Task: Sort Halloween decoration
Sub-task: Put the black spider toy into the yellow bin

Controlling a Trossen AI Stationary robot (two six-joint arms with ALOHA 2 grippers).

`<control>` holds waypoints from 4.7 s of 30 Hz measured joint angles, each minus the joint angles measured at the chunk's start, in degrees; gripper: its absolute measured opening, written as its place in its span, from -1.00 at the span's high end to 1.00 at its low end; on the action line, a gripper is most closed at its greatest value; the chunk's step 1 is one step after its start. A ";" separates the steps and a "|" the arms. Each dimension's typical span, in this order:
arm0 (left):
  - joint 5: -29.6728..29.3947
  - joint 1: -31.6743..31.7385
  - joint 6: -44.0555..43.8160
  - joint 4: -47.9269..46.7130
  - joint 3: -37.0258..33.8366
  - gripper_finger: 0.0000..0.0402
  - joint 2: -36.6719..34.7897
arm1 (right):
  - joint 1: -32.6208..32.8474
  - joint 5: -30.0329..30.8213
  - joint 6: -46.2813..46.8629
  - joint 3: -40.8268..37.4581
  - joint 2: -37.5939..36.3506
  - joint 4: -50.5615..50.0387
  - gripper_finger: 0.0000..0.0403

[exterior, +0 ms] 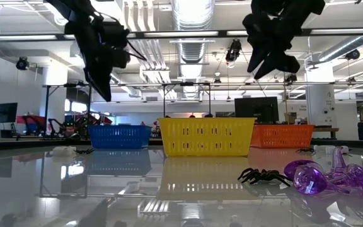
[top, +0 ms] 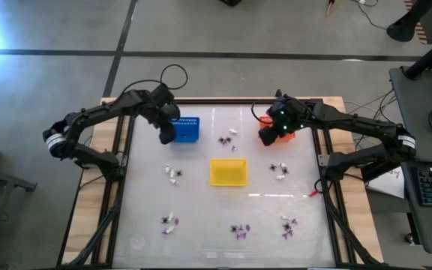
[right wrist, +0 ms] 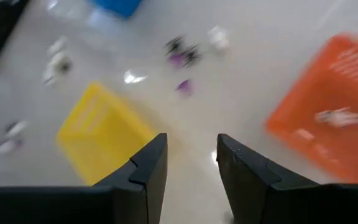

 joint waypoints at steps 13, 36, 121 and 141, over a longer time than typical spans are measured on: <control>7.16 -0.02 -0.35 -0.14 -0.09 0.59 -11.81 | 13.61 -7.34 2.84 0.00 0.03 0.00 0.37; 7.13 -0.09 -0.10 -0.46 -0.24 0.59 -19.89 | 25.10 12.06 6.21 -1.13 14.57 -12.04 0.37; 7.11 -0.09 2.73 -4.53 -0.46 0.59 -19.92 | 11.36 2.23 9.58 -14.73 8.41 2.95 0.96; 7.00 -0.09 2.99 -4.49 -0.46 0.59 -19.90 | 16.82 -0.38 22.08 -14.56 12.39 33.00 0.96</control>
